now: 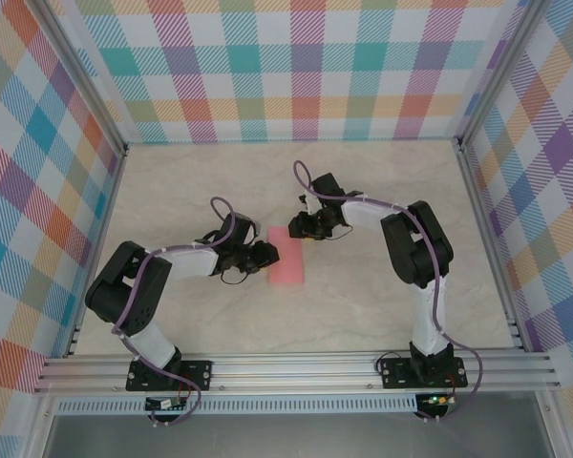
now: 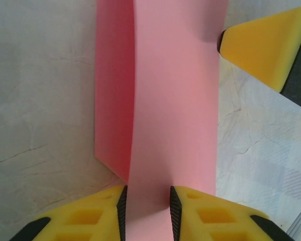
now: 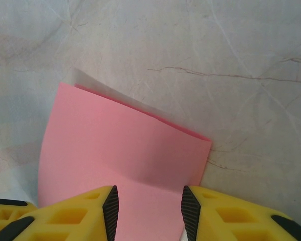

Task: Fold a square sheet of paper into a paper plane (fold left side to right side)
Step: Third fold the triangle at the center of the table.

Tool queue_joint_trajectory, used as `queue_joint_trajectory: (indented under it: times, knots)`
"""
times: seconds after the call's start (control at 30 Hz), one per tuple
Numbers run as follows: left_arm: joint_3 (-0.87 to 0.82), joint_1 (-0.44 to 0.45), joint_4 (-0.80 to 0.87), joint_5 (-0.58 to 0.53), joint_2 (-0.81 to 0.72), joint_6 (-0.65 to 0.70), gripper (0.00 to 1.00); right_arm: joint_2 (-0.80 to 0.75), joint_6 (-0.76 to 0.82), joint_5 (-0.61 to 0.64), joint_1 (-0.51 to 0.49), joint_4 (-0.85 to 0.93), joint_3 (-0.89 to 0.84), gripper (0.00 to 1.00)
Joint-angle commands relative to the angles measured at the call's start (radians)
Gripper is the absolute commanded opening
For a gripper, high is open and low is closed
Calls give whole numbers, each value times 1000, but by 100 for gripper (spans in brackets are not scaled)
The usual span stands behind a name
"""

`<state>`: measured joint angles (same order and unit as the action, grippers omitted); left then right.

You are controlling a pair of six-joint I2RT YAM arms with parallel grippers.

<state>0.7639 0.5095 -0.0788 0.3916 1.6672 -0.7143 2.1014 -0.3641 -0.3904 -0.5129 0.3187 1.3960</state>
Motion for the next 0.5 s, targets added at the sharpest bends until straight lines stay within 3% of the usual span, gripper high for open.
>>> queue_joint_trajectory:
  times: [0.0, 0.27, 0.47]
  knots:
    - [12, 9, 36, -19, -27, 16, 28, 20, 42, 42, -6, 35, 0, 43]
    - [4, 9, 58, -35, -41, 27, 20, 27, 56, 44, -6, 31, -3, 44]
    - [1, 9, 59, -33, -52, 21, 9, -11, 80, 51, -6, -6, -19, 47]
